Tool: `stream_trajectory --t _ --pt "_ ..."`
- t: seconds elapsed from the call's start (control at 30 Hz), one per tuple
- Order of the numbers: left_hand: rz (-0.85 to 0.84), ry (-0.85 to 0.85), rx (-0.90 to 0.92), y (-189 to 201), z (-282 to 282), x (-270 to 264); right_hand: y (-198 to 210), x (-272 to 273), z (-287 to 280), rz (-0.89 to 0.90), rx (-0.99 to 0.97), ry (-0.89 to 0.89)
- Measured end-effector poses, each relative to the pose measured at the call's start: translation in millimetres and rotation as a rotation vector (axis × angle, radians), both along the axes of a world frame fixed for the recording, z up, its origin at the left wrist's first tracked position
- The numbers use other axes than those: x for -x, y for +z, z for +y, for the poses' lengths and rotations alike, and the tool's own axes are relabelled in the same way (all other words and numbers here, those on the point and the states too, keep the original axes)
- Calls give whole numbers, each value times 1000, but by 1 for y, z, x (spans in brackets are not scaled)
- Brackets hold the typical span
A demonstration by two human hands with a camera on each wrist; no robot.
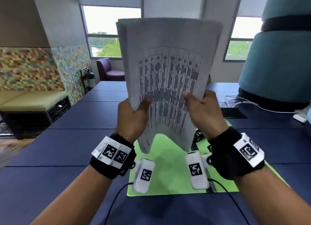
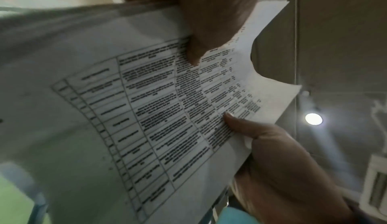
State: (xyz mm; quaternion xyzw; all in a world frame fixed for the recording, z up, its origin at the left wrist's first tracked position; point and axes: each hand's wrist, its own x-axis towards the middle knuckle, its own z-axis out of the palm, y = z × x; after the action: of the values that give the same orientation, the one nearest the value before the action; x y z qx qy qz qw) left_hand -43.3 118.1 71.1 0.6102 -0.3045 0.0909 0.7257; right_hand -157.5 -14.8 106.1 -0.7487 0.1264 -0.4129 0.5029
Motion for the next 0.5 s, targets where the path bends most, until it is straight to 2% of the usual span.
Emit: stream_trajectory --t 0.1,0.23,0.3,0.37,0.5 --pt "100 17 3 -20 6 0 -22 3 1 79 -25 10" --pt "224 27 -273 -85 17 0 -101 7 -1 439 -62 101" --pt "232 1 -376 -102 18 -8 -120 7 -4 525 -44 133" --pt "190 -11 -398 -94 16 -17 -111 4 -9 505 -16 117" --pt "-9 -20 -329 -54 15 -20 -74 -2 -23 310 -28 60"
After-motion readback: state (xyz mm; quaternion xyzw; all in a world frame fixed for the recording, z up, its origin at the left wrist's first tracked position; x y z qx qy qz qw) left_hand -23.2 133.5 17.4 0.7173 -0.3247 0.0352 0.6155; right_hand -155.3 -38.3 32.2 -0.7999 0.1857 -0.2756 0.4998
